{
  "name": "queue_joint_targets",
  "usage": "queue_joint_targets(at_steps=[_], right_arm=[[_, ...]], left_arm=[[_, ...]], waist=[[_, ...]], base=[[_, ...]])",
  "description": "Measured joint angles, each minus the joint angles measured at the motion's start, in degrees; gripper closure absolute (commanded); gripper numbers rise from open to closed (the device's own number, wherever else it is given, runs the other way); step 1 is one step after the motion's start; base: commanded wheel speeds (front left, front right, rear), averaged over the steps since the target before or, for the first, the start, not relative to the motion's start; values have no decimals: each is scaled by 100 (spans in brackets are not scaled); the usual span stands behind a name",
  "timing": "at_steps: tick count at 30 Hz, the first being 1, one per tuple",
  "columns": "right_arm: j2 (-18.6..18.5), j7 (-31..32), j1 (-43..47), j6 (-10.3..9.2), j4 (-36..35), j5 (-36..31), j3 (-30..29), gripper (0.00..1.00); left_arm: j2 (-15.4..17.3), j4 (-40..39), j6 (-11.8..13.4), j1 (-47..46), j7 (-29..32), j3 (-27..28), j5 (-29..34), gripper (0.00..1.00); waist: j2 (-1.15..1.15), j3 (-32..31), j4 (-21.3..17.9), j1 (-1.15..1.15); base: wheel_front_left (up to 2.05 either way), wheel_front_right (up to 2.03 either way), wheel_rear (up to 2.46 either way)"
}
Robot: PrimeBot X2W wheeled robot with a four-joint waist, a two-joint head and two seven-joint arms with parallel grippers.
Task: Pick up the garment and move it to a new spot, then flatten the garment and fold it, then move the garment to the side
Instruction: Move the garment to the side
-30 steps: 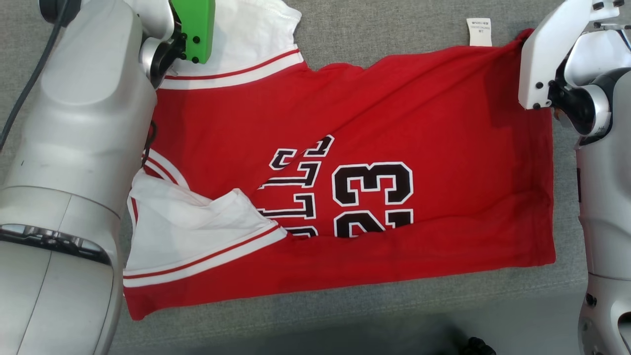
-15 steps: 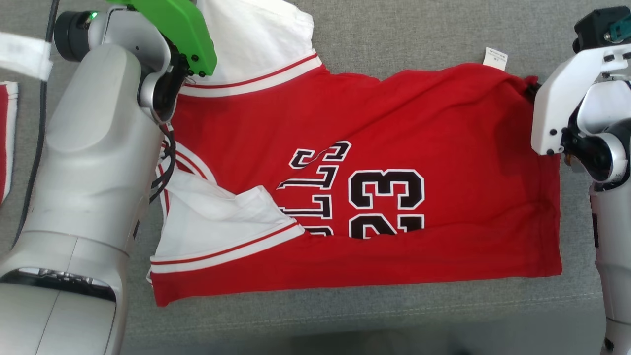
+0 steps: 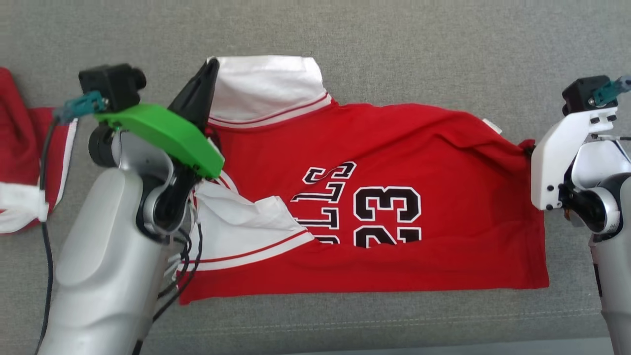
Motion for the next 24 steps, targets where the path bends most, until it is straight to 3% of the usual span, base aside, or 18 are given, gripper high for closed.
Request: queue_joint_targets(at_steps=[10,24], right_arm=[[-555,7,349,0,47,-4,586,100],[-1368,278,694,0,-272,301,1223,100]], left_arm=[[447,-2162,751,1931,559,5,-169,100],[467,-2765,1124,3058,728,-124,-322,100]], waist=[[0,-435,197,0],[0,-632,385,0]], base=[[0,0,0],[0,0,0]])
